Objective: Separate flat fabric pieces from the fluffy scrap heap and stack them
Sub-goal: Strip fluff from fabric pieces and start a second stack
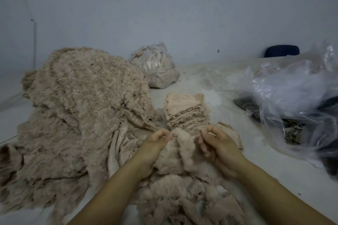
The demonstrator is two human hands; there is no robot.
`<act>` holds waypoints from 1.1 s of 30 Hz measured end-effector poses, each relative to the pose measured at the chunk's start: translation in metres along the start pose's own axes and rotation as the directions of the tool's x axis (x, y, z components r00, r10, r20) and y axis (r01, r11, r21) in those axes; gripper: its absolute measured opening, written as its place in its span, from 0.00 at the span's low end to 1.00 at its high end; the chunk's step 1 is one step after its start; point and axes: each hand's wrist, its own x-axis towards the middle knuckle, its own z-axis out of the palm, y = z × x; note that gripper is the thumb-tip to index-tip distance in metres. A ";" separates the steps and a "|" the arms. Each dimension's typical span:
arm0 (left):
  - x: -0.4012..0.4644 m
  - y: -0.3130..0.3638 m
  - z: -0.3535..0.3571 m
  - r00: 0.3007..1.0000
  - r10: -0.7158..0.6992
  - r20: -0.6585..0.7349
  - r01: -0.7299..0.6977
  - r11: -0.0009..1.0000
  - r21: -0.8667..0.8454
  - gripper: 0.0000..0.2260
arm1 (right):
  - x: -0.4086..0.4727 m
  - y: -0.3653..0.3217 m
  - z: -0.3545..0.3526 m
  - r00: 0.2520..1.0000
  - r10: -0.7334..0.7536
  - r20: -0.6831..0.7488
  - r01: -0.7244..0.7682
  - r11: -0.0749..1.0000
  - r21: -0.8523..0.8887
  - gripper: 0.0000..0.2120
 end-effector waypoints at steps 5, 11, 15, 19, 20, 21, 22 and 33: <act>0.012 0.006 -0.010 0.997 -0.032 -0.074 0.005 0.939 -0.344 0.06 | -0.004 0.001 -0.007 0.954 0.201 0.223 -0.152 0.964 -0.220 0.07; 0.011 0.001 0.003 0.996 0.022 0.086 0.010 0.938 -0.347 0.09 | -0.004 -0.002 -0.001 0.990 0.097 0.101 -0.075 0.977 -0.199 0.16; 0.007 -0.013 0.015 0.983 0.104 0.150 -0.072 0.977 -0.203 0.19 | -0.007 0.005 0.013 0.996 0.029 0.085 -0.016 0.989 -0.150 0.13; 0.007 -0.013 0.014 0.993 0.068 0.100 -0.044 0.974 -0.222 0.27 | -0.008 0.004 0.018 0.994 -0.053 0.091 0.069 0.980 -0.185 0.06; 0.007 -0.013 0.014 0.995 0.049 0.086 -0.032 0.982 -0.186 0.26 | -0.008 0.004 0.018 0.990 -0.081 0.113 0.109 0.955 -0.276 0.05; 0.008 -0.014 0.014 0.997 0.037 0.072 -0.027 0.991 -0.133 0.24 | -0.008 0.005 0.017 0.986 -0.100 0.131 0.142 0.919 -0.368 0.06; 0.008 -0.016 0.015 0.998 0.039 0.045 -0.036 0.996 -0.082 0.20 | -0.008 0.005 0.017 0.983 -0.116 0.140 0.166 0.888 -0.429 0.08; 0.007 -0.022 0.019 0.999 0.047 0.008 -0.040 0.918 -0.395 0.16 | -0.007 0.003 0.020 0.988 0.157 0.013 -0.156 0.985 -0.071 0.20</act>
